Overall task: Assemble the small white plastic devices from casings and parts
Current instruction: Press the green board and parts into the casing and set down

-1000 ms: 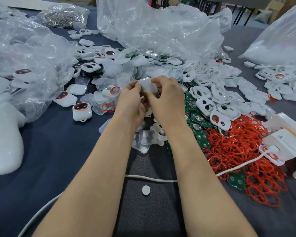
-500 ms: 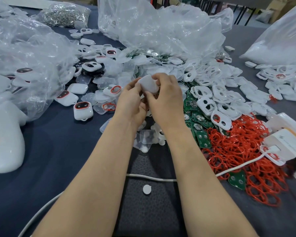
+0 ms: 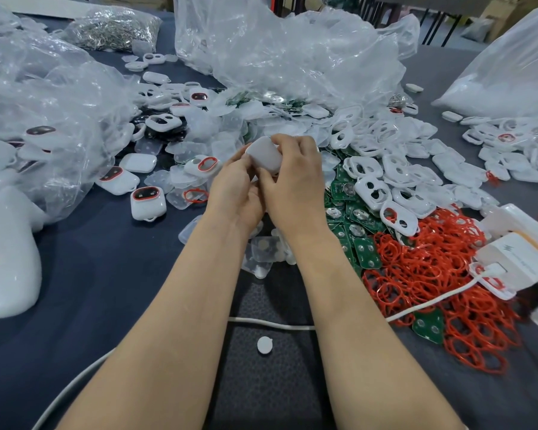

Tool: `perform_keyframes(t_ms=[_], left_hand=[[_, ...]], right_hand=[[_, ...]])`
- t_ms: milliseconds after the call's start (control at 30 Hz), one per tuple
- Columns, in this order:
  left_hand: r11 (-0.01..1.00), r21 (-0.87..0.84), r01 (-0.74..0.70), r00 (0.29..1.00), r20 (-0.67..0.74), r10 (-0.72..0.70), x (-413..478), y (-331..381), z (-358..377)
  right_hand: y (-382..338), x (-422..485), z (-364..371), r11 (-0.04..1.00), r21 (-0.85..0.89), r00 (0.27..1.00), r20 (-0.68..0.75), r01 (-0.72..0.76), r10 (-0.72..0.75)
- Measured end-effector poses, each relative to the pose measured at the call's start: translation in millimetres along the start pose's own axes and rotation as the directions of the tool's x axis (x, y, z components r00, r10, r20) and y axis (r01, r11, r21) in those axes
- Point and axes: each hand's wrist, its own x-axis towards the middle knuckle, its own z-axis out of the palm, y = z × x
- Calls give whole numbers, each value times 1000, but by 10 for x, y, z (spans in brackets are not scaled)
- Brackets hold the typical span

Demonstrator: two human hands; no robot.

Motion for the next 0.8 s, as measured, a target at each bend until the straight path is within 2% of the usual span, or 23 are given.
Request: perform_keyframes(t_ms=[600, 800], left_hand=[[998, -43, 47, 999, 14, -46, -37, 15, -16], [994, -82, 76, 996, -28, -79, -7, 18, -34]], right_hand=[[-7, -4, 7, 1000, -5, 999, -36, 26, -26], [0, 16, -16, 992, 125, 999, -44, 20, -14]])
